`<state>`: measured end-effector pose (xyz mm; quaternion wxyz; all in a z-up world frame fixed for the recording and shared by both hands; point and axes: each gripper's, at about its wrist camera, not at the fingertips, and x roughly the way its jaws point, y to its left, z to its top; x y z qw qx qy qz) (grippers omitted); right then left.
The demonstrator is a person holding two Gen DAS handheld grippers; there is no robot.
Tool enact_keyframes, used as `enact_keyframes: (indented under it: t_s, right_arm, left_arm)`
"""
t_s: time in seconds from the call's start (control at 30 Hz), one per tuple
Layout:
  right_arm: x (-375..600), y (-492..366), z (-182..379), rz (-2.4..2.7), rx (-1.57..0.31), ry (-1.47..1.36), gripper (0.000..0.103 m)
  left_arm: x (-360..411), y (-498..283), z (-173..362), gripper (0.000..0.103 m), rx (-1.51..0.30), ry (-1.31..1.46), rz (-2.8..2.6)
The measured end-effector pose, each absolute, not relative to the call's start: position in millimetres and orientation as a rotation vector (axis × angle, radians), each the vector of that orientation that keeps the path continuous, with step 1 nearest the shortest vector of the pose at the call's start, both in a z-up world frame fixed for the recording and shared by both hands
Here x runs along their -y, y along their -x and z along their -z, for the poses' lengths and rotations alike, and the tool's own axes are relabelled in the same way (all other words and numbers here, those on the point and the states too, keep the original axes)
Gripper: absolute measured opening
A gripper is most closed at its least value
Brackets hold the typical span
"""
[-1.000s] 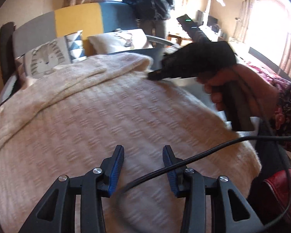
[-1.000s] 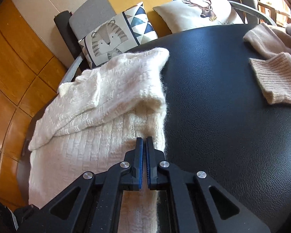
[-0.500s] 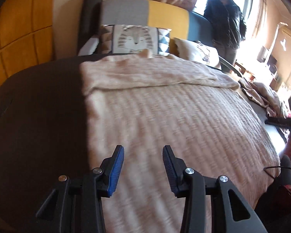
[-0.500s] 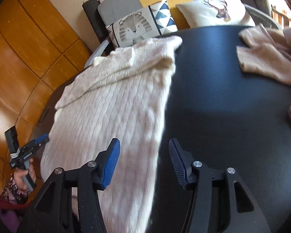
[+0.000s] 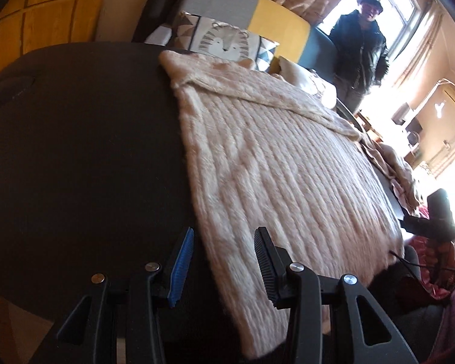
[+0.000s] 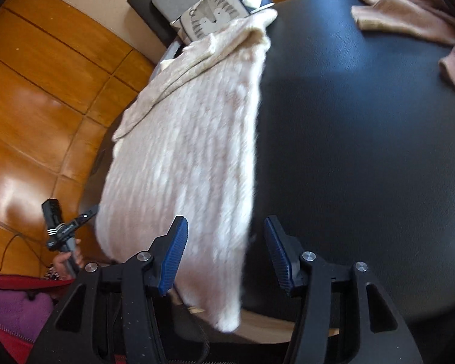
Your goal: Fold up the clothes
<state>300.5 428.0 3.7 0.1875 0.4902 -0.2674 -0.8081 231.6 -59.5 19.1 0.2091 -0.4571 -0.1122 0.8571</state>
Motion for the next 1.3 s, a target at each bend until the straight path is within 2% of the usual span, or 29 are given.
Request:
enact_keyframes:
  t_s: [0.17,0.33,0.43,0.5,0.6,0.8,0.9,0.93,1.0,1.03,1.07,1.1,1.13,1.3]
  right_arm:
    - [-422.0,-310.9,1.8,2.195,0.777,-1.343,0.056]
    - [-421.9,-316.8,9.4,2.087,0.859,-1.315,0.056]
    - [-412.8,-319.2,10.9,2.037,0.834,-1.315,0.056]
    - [-405.0,-319.3,11.0,2.017,0.804,-1.316,0.056]
    - [-396.1,-316.5,10.5,2.005,0.779,-1.314,0.056]
    - [-389.3,-315.6,7.0,2.021,0.728,-1.321,0.056]
    - [-391.2,-315.2,9.7,2.035,0.749,-1.331,0.045]
    - [-393.0,-315.3,10.8,2.037,0.760,-1.336,0.039]
    - [-396.6,-315.7,13.3,2.039,0.778,-1.344,0.027]
    - [-398.3,-315.8,14.5,2.041,0.788,-1.348,0.020]
    - [-400.1,-316.0,15.8,2.042,0.797,-1.352,0.016]
    - [-401.9,-316.2,17.0,2.043,0.806,-1.357,0.015]
    - [-403.6,-316.3,18.2,2.044,0.815,-1.361,0.013]
    - [-407.3,-318.0,18.2,2.062,0.824,-1.364,0.010]
  left_arm:
    - [54.9,-240.2,-17.5,0.044,0.321,1.269,-2.303]
    - [60.2,-251.7,-11.2,0.046,0.418,1.276,-2.218]
    - [62.4,-258.2,-7.4,0.047,0.447,1.266,-2.190]
    - [63.9,-258.4,-5.8,0.050,0.495,1.259,-2.179]
    - [63.1,-257.2,-4.9,0.060,0.572,1.243,-2.140]
    - [51.8,-258.7,-6.9,0.061,0.483,1.222,-2.132]
    - [53.0,-253.6,-6.3,0.061,0.521,1.242,-2.109]
    - [52.6,-252.2,-6.6,0.060,0.522,1.247,-2.106]
    - [50.7,-252.2,-7.4,0.057,0.493,1.253,-2.115]
    - [50.9,-253.1,-7.4,0.052,0.474,1.258,-2.125]
    - [51.3,-252.9,-7.1,0.037,0.459,1.270,-2.135]
    - [51.8,-252.7,-6.8,0.027,0.444,1.282,-2.145]
    - [52.7,-252.1,-5.4,0.010,0.446,1.294,-2.144]
    - [57.4,-249.9,1.2,0.008,0.542,1.293,-2.081]
